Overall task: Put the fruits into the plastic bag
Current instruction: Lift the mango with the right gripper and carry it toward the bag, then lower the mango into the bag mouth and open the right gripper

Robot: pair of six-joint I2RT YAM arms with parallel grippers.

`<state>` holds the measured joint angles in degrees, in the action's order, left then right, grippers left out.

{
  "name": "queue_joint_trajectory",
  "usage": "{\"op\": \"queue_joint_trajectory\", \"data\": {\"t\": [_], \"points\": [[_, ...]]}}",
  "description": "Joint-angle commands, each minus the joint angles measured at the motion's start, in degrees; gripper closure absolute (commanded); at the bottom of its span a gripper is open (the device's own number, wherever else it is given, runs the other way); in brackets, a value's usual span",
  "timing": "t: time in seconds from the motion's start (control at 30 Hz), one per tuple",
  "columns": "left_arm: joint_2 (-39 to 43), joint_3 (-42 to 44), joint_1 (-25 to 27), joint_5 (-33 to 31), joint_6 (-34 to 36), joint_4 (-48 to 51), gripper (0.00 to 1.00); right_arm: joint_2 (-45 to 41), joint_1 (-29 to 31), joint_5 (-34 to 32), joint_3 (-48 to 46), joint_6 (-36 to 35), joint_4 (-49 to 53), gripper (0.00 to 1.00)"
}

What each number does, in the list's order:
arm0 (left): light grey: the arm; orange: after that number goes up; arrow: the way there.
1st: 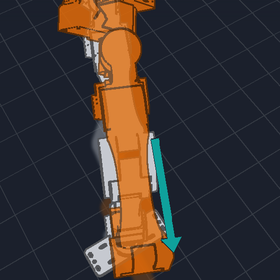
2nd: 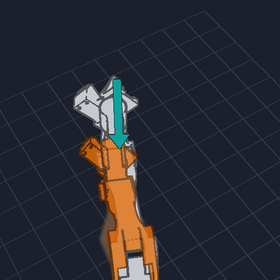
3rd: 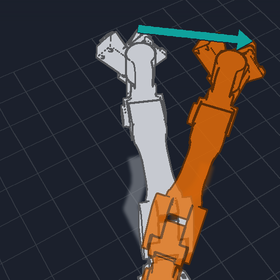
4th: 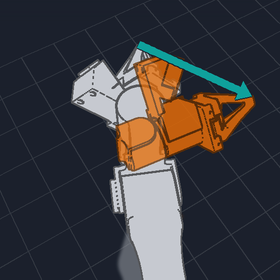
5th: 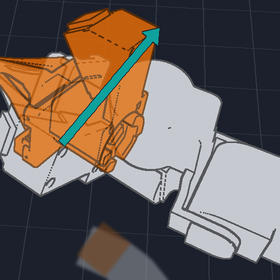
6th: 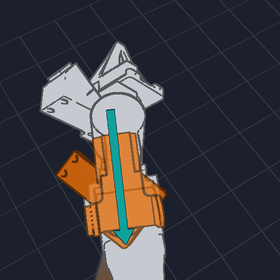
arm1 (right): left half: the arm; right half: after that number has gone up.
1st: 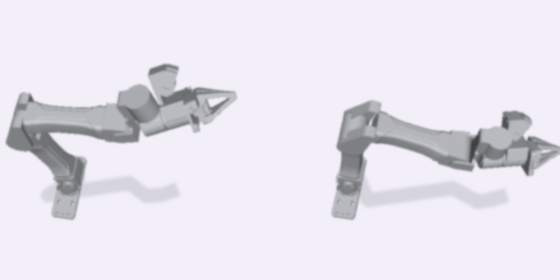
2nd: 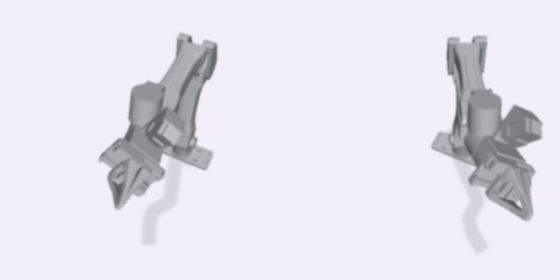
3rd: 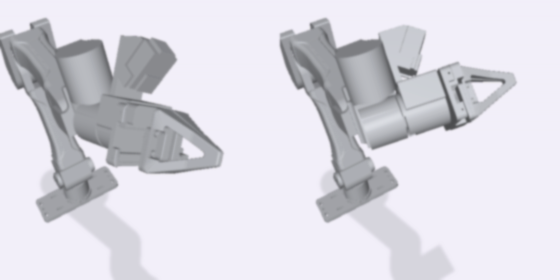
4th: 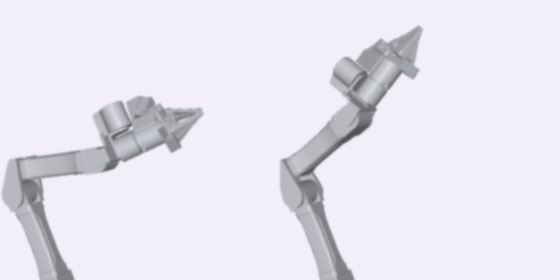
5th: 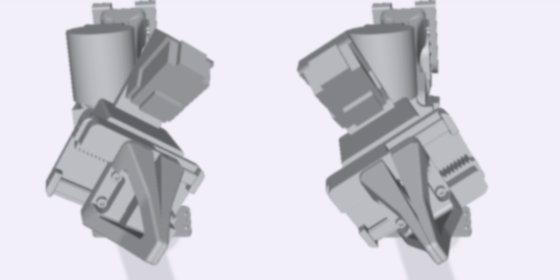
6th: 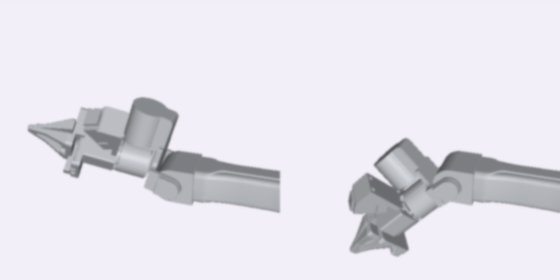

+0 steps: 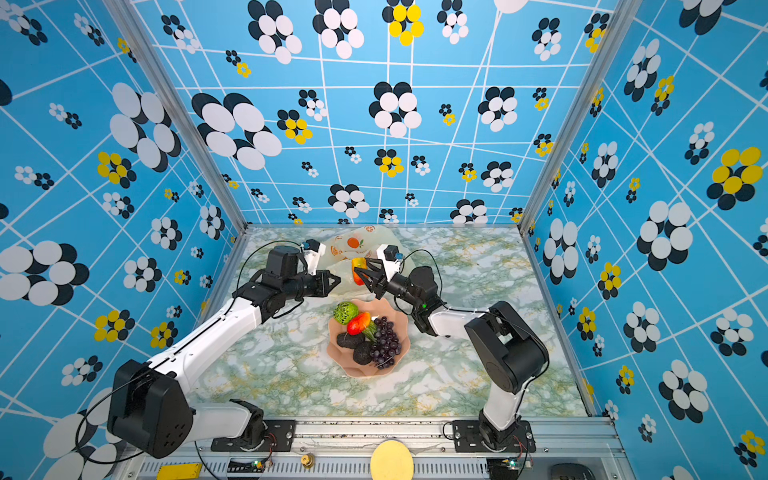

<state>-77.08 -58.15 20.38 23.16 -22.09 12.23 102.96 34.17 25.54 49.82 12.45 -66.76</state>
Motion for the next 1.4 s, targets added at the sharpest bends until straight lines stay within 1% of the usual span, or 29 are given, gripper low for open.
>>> {"op": "queue_joint_trajectory", "data": {"t": [0.0,0.2,0.37,0.5,0.57,0.7,0.77,0.93,1.03,1.13,1.23,1.37], "points": [[0.44,-2.30,0.38,0.73,-0.63,0.78,1.00,3.31,-0.85,2.05,2.33,1.60,-6.41,0.65],[0.00,-3.98,0.34,0.83,-1.11,0.39,1.00,7.02,-2.43,3.92,3.27,-0.01,-4.75,0.66],[-0.34,-5.29,0.36,1.61,-1.68,-0.05,1.00,7.04,-2.62,6.13,4.46,-2.77,2.45,0.67],[-0.80,-5.39,0.45,2.67,-2.25,-0.80,1.00,6.86,-2.62,6.23,4.53,-3.08,5.86,0.68],[-1.06,-5.39,0.54,3.05,-2.51,-1.11,1.00,6.57,-2.64,6.38,5.12,-3.67,9.06,0.69],[-1.23,-5.32,0.89,3.64,-2.44,-1.31,1.00,5.64,-2.53,6.47,7.80,-6.82,19.43,0.72],[-1.34,-5.48,1.04,3.87,-2.49,-1.40,1.00,5.34,-2.53,5.92,8.70,-8.09,22.98,0.72],[-1.78,-5.72,1.75,4.26,-2.54,-1.59,1.00,5.69,-2.52,4.96,12.41,-8.70,31.30,0.72],[-2.24,-6.05,2.20,4.55,-2.44,-1.55,1.00,6.04,-2.40,2.91,15.26,-8.09,37.04,0.73],[-2.64,-6.74,2.64,5.05,-2.18,-1.18,1.00,5.86,-2.31,0.42,16.85,-8.14,40.22,0.72],[-2.91,-7.29,3.08,5.30,-1.69,-0.72,1.00,5.95,-2.27,-1.03,18.94,-7.38,44.20,0.71],[-3.01,-7.31,3.61,5.40,-1.47,-0.63,1.00,6.50,-2.27,-1.72,22.53,-4.62,50.08,0.70]]}}
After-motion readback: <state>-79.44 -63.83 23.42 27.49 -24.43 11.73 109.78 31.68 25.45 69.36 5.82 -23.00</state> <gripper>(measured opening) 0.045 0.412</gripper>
